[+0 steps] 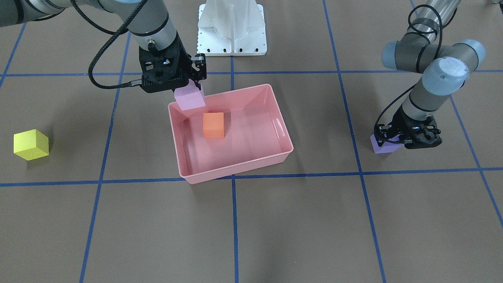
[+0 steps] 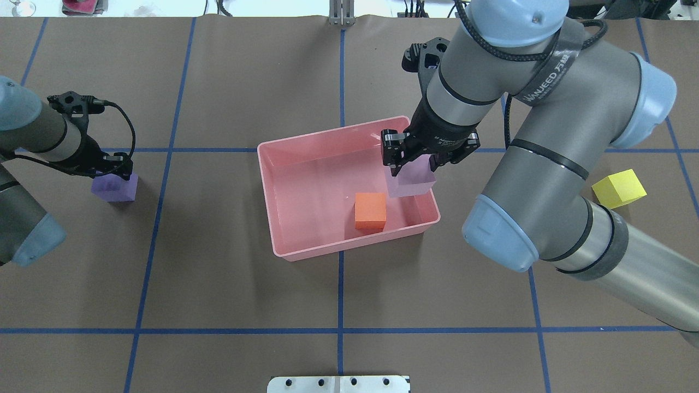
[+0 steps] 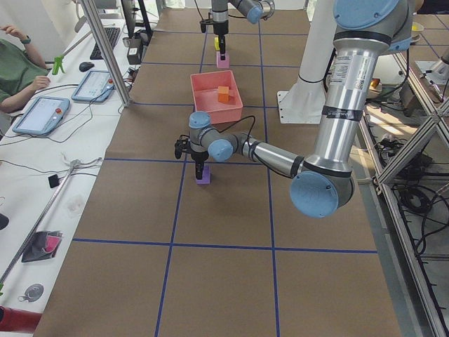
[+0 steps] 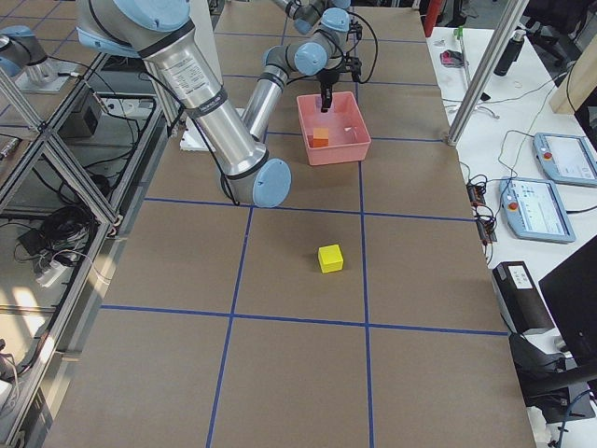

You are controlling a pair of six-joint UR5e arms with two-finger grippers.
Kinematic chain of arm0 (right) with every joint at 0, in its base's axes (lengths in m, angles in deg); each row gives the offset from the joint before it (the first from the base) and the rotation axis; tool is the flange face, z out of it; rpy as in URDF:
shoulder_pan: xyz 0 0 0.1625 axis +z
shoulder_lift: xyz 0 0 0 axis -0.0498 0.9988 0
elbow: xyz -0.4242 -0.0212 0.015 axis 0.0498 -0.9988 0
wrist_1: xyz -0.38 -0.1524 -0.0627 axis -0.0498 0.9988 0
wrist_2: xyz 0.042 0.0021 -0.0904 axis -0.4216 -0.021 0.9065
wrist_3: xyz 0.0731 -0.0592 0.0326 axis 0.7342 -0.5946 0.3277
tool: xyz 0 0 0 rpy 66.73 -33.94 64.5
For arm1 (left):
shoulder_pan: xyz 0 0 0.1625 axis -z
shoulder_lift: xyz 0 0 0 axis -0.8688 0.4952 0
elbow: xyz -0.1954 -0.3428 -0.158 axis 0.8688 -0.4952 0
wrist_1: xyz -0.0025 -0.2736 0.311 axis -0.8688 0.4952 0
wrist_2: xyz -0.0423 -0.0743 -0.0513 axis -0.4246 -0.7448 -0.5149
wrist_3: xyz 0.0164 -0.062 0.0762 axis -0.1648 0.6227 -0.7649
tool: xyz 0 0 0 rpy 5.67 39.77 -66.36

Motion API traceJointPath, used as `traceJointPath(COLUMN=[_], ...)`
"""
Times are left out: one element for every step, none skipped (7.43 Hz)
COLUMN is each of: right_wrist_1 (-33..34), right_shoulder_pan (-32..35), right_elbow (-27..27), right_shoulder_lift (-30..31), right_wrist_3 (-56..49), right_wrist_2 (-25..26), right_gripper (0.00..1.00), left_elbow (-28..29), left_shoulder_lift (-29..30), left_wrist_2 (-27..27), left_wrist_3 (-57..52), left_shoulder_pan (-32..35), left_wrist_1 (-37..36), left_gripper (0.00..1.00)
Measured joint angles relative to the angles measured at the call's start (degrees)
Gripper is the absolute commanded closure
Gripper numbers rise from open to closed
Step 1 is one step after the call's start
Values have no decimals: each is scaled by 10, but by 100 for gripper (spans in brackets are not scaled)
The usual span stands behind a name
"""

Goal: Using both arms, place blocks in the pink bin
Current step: 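Release the pink cube in the bin while the left gripper grasps the purple cube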

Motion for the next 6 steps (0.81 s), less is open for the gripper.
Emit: traceJointPath(right_wrist_1=[-20,-37,-45,-48,-50,-50], right_shoulder_pan=[-1,-1,-1,-1,-1,-1], right_elbow=[-13,-19,-21,-22,-22,-21], right_shoulder_lift=[-4,-6,-8,-9,-10,-9], right_wrist_3=[6,16,27,33,36,36], right_wrist_2=[0,-1,-1,-1,-1,-1], right_gripper=[1,0,0,0,0,0], left_elbow=[0,0,-1,-2,-3,-8], left_shoulder_lift=[0,0,1,2,8,21], left_wrist_2=[-11,-38,-61,-74,-87,-106], left_wrist_3=[-2,-3,-4,-5,-5,-5], left_shoulder_pan=[0,0,1,3,12,28], left_wrist_1=[-2,-5,-6,-8,-15,-38], left_gripper=[100,100,100,100,100,100])
